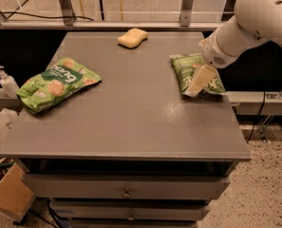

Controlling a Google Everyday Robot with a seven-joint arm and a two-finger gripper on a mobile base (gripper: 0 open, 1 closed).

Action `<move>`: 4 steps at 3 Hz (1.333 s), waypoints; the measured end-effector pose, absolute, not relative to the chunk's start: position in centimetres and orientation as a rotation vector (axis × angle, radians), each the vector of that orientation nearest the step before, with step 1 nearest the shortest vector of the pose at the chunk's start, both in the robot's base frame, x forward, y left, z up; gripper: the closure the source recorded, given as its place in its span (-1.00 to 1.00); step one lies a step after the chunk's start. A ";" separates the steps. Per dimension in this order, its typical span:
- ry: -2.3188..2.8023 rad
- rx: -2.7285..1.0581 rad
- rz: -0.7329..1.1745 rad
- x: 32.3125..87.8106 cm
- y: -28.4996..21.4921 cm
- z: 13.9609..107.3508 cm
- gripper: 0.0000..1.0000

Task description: Pick green jalapeno chip bag

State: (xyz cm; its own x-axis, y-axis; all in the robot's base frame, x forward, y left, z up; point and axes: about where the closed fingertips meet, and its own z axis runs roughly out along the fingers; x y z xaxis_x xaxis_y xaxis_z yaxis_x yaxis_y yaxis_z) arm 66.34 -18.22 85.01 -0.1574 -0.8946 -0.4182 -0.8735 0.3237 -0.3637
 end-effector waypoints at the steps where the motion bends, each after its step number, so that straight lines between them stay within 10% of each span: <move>1: 2.054 -1.554 -0.044 67.0 -18.6 84.6 -0.63; 4: 2.072 -1.577 -0.023 66.7 -18.5 84.8 0.74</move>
Offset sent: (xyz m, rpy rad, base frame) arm 0.0054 -0.0062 -0.0031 -0.0196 0.0543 -0.0048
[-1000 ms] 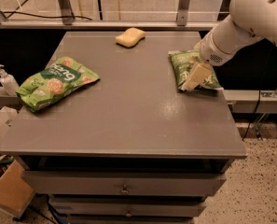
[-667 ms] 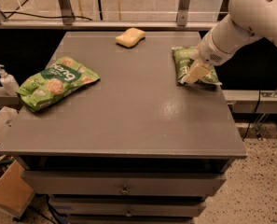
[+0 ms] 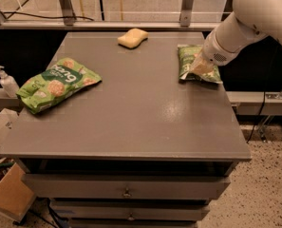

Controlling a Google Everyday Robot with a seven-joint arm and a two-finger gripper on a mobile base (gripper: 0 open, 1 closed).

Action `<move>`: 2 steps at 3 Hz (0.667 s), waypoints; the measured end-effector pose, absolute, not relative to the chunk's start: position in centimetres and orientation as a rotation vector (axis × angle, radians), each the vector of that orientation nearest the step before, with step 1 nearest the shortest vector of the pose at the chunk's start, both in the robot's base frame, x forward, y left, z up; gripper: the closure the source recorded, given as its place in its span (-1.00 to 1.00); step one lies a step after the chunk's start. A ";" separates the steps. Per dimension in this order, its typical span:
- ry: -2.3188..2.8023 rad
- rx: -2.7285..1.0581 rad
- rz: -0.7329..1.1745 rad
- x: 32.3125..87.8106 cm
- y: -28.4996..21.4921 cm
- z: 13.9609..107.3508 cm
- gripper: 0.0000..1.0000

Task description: Pick green jalapeno chip bag

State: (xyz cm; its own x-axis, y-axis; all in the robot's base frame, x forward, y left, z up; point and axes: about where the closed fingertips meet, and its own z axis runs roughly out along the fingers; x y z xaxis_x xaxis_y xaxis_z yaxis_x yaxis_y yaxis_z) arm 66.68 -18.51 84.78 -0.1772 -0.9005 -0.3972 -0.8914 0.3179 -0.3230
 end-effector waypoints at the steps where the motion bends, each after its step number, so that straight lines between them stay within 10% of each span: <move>1: 2.072 -1.581 -0.018 66.5 -18.4 84.8 1.00; 2: 2.063 -1.576 0.005 66.3 -18.1 85.4 1.00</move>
Offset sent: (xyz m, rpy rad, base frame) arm -0.0074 0.0045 0.0171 0.0449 0.0003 0.0109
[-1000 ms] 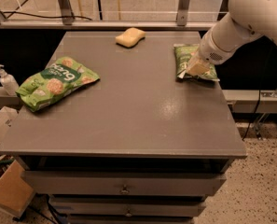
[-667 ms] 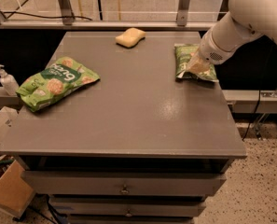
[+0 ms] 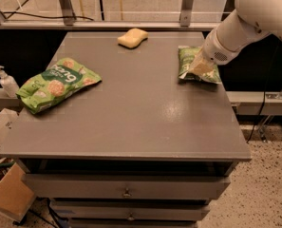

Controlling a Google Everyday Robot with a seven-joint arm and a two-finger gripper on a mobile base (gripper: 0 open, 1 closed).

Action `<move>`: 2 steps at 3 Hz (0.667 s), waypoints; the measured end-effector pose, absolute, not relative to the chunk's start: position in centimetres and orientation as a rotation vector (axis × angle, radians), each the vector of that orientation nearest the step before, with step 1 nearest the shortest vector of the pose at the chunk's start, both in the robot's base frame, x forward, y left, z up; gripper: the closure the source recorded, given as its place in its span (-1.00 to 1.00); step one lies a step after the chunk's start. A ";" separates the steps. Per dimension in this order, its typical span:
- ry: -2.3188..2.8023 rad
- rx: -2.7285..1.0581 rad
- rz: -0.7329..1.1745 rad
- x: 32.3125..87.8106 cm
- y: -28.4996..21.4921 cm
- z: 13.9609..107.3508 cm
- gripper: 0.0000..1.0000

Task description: Pick green jalapeno chip bag

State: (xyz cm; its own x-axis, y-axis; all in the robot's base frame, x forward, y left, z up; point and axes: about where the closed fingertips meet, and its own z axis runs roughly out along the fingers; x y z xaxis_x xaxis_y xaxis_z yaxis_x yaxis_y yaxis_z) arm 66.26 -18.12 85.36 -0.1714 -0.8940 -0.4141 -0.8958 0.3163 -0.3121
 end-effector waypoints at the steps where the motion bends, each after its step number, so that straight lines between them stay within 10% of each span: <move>1: 2.028 -1.563 0.064 65.9 -17.3 87.4 1.00; 2: 1.950 -1.554 0.147 65.1 -15.4 91.1 1.00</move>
Offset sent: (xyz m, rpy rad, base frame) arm -0.0232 0.0454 0.1101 0.2389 -0.0538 0.1203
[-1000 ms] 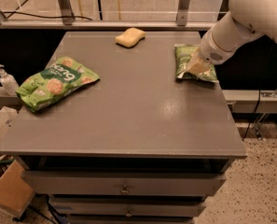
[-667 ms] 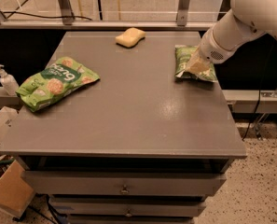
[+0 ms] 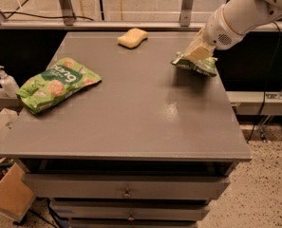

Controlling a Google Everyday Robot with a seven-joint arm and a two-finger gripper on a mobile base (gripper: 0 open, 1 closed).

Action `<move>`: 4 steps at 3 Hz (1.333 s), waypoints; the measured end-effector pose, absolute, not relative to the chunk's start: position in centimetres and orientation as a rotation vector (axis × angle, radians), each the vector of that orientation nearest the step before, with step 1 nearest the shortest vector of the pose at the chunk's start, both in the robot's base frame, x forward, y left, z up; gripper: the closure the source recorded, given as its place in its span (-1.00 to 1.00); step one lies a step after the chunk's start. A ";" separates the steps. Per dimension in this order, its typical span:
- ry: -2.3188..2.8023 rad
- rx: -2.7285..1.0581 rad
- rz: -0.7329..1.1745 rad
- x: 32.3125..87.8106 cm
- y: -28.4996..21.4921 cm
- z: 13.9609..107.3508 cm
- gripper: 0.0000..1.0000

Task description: Pick green jalapeno chip bag

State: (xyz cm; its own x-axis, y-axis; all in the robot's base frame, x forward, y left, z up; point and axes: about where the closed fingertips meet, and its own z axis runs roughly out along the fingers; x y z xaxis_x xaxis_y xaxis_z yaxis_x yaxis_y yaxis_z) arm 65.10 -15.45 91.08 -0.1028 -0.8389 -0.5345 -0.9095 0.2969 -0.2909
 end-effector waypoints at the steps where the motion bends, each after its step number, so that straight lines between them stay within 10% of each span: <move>1: 1.861 -1.553 0.222 64.2 -13.6 95.0 1.00; 4: 1.649 -1.565 0.301 62.7 -9.8 103.5 1.00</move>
Offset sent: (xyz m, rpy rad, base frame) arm -0.0309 0.0493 0.1199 0.2146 -0.1004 0.1695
